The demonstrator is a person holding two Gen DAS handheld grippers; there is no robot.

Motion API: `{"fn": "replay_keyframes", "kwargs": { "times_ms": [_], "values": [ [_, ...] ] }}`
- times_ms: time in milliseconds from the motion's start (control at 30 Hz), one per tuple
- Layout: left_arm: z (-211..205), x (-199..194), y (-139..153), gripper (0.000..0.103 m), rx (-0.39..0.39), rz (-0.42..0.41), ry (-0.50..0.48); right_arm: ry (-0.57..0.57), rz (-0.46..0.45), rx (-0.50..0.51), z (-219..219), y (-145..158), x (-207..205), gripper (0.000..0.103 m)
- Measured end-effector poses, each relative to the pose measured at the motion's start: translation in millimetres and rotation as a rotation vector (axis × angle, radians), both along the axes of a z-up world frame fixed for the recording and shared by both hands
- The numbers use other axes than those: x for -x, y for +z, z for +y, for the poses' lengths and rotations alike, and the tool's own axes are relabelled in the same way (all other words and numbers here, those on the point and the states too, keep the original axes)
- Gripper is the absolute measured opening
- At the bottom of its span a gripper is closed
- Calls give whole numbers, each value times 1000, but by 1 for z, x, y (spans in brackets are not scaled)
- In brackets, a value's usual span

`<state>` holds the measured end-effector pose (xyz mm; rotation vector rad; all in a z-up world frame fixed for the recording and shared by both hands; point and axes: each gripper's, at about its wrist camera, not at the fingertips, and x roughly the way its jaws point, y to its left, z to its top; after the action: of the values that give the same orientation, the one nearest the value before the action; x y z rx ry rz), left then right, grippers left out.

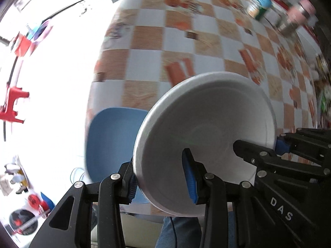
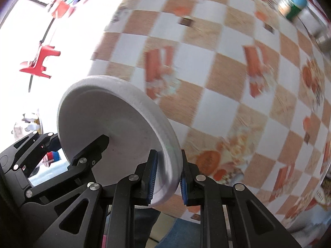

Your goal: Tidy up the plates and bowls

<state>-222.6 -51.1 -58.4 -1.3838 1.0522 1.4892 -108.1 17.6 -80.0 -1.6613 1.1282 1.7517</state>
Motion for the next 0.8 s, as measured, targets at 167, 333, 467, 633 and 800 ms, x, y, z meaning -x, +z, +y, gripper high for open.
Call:
{"fn": "replay_keyframes", "kwargs": {
  "times_ms": [167, 333, 467, 633, 800],
  "values": [
    [-14, 26, 7, 42, -8, 19, 76, 74, 19, -8, -8, 4, 33, 22],
    [-31, 53, -2, 42, 15, 24, 153, 145, 24, -5, -20, -3, 73, 22],
    [-44, 67, -13, 42, 36, 10, 205, 190, 18, 5, -30, -14, 93, 22],
    [-52, 79, -33, 42, 57, -8, 240, 221, 1, 14, -38, -30, 108, 22],
    [-54, 83, -47, 42, 58, -26, 252, 224, -21, 23, -40, -46, 115, 22]
  ]
}}
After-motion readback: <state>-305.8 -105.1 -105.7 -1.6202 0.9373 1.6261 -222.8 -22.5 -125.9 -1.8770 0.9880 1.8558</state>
